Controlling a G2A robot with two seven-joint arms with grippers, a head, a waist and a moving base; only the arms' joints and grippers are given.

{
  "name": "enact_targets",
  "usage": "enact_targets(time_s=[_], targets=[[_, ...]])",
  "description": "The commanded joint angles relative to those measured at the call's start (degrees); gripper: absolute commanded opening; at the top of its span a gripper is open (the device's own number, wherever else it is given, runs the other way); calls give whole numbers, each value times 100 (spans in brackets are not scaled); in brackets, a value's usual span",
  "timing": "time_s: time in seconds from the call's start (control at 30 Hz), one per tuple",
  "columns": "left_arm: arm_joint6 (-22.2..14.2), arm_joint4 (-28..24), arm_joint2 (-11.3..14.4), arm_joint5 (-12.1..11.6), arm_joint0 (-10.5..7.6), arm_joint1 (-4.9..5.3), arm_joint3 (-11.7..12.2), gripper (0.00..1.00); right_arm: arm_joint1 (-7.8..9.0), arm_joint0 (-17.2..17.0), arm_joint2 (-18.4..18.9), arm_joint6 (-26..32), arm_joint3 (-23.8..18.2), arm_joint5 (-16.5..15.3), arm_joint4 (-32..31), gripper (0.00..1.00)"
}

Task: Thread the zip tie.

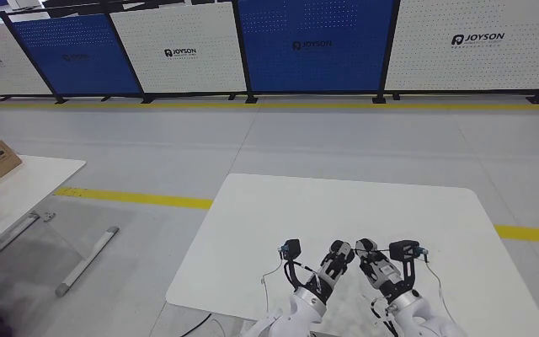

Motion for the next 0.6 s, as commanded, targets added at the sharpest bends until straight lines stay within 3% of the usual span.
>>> enact_targets(time_s=[0.0,0.13,0.2,0.33,0.57], targets=[[28,-87,-22,9,-4,-6,-27,0,0,10,-3,37,3,-3,6,0],[89,-199,-43,29,-20,-18,-37,0,0,32,-20,109,24,2,-9,4],[118,-234,-46,44,-28,-24,-34,0,-1,38,-25,118,39,1,-14,16],[157,-307,-50,60,-43,-36,-25,0,-1,41,-28,124,67,-12,-25,27],[194,-346,-45,40,-48,-47,-13,0,3,18,-20,93,71,-59,-49,27]])
